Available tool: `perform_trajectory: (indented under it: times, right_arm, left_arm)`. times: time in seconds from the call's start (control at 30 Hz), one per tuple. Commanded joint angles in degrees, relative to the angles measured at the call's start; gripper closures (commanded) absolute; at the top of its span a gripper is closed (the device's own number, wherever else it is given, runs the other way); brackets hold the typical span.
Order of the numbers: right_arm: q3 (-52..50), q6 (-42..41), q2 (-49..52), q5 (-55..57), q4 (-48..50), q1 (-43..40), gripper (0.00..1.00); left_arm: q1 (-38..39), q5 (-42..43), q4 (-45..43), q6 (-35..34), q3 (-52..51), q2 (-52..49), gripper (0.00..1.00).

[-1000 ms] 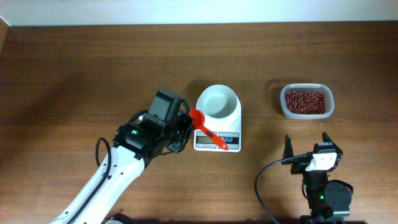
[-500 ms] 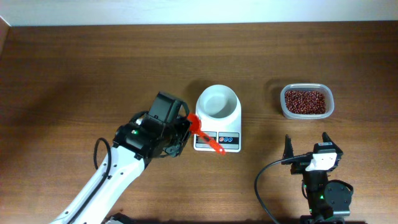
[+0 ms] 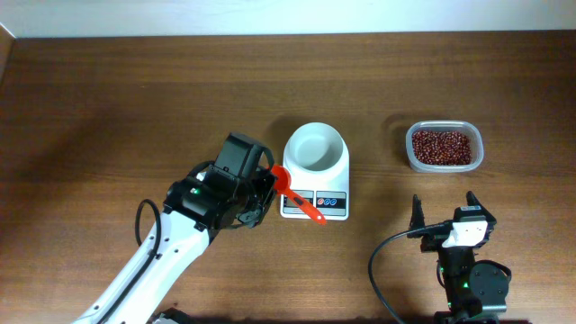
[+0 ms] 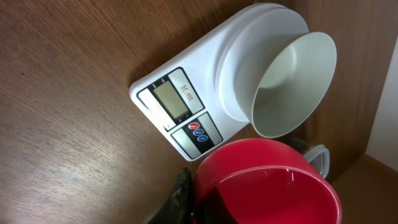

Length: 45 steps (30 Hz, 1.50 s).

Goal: Scoop and weigh 50g on scale
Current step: 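Carry the orange scoop with the left gripper toward the scale front, then reach the right gripper to the scoop handle near the left gripper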

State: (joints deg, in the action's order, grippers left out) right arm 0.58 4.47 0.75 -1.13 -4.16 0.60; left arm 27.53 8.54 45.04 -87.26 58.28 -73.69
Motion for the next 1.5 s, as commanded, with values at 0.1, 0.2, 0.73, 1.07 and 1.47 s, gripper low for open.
perform_trajectory:
  times: [0.1, 0.2, 0.73, 1.07, 1.47]
  right_arm:
    - [-0.3, -0.2, 0.0, -0.3, -0.3, -0.2, 0.01]
    - [-0.3, -0.2, 0.0, -0.3, -0.3, -0.2, 0.01]
    - [-0.3, -25.0, 0.0, -12.1, 0.7, -0.2, 0.01]
    - [-0.3, -47.0, 0.0, -32.8, 2.5, -0.2, 0.01]
    - [8.0, -44.0, 3.6, -38.1, 0.9, -0.2, 0.01]
  left_arm:
    - [4.5, 0.0, -3.5, -0.6, -0.1, 0.9, 1.0]
    - [7.4, -3.3, -5.6, -1.7, -0.1, 0.9, 1.0]
    - [8.6, -7.7, -5.7, -3.4, -0.1, 0.9, 1.0]
    - [8.6, -9.0, -5.8, -3.4, -0.1, 0.9, 1.0]
    - [8.6, -9.0, -5.8, -3.4, -0.1, 0.9, 1.0]
